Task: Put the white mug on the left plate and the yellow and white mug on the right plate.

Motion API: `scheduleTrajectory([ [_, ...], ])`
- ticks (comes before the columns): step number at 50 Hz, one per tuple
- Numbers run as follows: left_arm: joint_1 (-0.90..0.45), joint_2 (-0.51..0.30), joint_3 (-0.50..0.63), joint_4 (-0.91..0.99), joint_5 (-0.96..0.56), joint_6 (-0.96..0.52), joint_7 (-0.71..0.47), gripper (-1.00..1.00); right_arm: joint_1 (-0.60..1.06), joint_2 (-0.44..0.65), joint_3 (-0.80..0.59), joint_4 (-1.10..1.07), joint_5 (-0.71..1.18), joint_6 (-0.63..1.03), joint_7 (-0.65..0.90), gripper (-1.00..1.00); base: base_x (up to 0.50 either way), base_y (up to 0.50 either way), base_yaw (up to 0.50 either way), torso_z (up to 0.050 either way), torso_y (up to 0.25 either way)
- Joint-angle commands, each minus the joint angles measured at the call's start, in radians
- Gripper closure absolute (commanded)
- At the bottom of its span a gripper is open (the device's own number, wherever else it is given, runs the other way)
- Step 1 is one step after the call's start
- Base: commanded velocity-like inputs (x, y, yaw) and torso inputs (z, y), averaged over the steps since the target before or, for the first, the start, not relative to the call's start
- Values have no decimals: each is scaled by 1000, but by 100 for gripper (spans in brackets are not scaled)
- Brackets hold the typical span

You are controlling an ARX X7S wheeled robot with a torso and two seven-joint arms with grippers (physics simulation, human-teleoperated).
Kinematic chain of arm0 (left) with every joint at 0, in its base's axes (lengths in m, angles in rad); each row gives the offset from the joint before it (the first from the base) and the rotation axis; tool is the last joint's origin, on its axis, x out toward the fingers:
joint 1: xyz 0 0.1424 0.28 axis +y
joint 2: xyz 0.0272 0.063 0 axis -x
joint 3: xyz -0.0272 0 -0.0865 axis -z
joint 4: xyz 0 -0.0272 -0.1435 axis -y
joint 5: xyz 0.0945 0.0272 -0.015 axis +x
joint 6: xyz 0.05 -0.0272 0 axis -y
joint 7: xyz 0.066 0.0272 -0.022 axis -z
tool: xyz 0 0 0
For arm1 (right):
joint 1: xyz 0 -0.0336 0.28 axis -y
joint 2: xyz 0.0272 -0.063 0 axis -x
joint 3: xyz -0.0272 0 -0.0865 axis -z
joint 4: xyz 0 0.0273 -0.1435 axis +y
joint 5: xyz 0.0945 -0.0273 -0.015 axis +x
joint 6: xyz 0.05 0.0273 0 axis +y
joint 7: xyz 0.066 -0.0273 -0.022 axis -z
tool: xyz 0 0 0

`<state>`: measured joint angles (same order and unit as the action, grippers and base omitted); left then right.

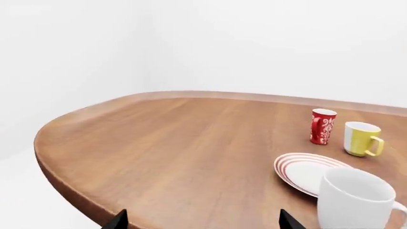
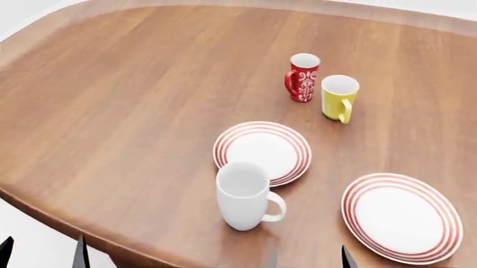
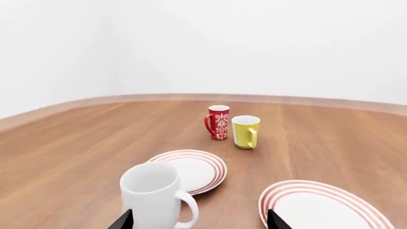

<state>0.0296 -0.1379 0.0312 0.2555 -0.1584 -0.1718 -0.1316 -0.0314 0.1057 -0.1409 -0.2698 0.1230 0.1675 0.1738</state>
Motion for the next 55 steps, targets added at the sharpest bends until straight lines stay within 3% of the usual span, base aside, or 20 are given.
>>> scheduleTrajectory([
  [1,-4,-8,6,9,-12,-8,-12,-100,-2,14,7,-13,30,-16,13,-100,141,-480,0,0,0],
  [13,-11,-22,4,34,-26,-28,-27,-100,5,39,-5,-49,11,42,46,-100,106,-360,0,0,0],
  [17,-85,-51,-57,174,-159,-214,-27,-100,0,59,49,-148,42,107,76,-100,0,0,0,0,0],
  [19,-121,-60,-61,184,-180,-238,-23,-100,-12,67,74,-181,52,112,88,-100,228,112,0,0,0],
  [34,-125,-75,-49,157,-172,-197,-31,-100,-4,64,73,-128,69,24,81,-100,418,198,0,0,0],
  [43,-109,-85,-75,197,-193,-215,-51,-100,-40,76,96,-205,99,55,101,-100,1,0,0,0,0],
  [55,-97,-98,-86,232,-213,-230,-62,-100,-49,87,87,-244,99,88,124,-100,466,137,0,0,0],
])
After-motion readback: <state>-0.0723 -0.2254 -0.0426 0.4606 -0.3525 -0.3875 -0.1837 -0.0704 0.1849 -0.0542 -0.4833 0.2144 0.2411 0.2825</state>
